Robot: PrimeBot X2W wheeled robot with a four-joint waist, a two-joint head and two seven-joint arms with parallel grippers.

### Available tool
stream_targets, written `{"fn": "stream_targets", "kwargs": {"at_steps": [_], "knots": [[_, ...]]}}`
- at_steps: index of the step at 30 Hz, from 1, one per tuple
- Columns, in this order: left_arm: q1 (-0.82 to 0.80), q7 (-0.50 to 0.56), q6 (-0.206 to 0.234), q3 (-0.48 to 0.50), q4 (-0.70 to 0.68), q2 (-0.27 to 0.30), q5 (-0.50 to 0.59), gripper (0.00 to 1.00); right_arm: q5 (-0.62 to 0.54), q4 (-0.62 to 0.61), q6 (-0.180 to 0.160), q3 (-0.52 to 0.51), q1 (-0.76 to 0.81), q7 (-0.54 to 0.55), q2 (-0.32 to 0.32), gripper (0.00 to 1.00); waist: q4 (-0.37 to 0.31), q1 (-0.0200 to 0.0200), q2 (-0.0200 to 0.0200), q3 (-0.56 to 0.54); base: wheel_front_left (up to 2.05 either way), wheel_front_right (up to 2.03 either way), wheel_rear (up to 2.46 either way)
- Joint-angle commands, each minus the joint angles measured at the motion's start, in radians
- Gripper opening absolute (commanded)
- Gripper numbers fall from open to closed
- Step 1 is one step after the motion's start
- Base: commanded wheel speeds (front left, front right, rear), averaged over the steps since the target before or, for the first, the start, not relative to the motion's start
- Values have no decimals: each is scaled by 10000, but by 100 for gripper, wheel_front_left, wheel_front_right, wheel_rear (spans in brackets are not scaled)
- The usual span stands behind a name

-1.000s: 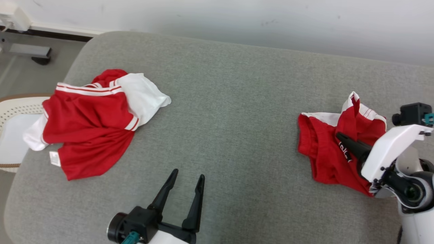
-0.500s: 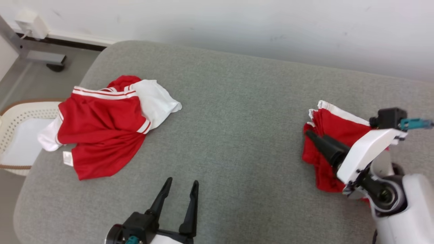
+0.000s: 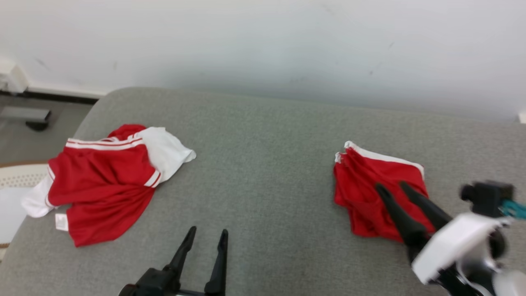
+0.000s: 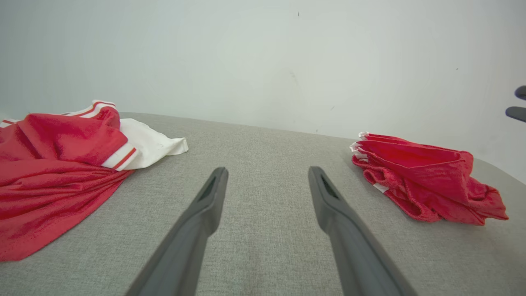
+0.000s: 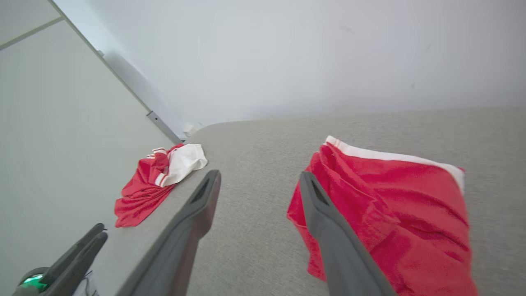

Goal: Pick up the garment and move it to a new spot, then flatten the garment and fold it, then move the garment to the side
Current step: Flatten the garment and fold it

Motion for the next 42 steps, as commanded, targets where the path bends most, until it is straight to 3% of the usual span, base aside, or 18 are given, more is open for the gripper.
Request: {"fn": "stream_targets", "kwargs": {"at_steps": [1, 6, 12, 21, 22, 24, 33, 42], "knots": [[228, -4, -11, 130, -68, 36, 89, 100, -705, -611, -20, -149, 735, -511, -606, 100, -277, 1, 0, -405, 0, 0, 0], [597, -4, -18, 387, -211, 36, 172, 100, -1684, -1245, -20, -831, 2200, -2044, -1445, 100, -584, 1, 0, -794, 0, 0, 0], [934, -4, 61, 563, -421, 36, 217, 100, -2783, -760, -20, -1897, 3467, -4131, -2066, 100, -766, 1, 0, -943, 0, 0, 0], [775, -4, -79, 697, -538, 36, 484, 100, -2760, 444, -20, -2558, 3017, -5044, -2278, 100, -582, 1, 0, -497, 0, 0, 0], [693, -4, -81, 700, -548, 36, 499, 100, -2815, 604, -20, -2546, 2804, -4997, -2396, 82, -512, 1, 0, -371, 0, 0, 0], [494, -4, -120, 674, -572, 34, 532, 100, -2766, 914, -20, -2321, 2297, -4844, -2584, 1, -337, 1, 0, -98, 0, 0, 0], [-249, -4, 11, 260, -617, 34, 210, 100, -2694, 3080, -21, -104, -412, -4159, -3315, 0, 563, 1, 0, 990, 0, 0, 0], [-543, -4, 278, -20, -538, 35, -45, 100, -2519, 4841, -21, 2288, -1802, -4552, -3072, 0, 943, 1, 0, 1286, 0, 0, 0]]}}
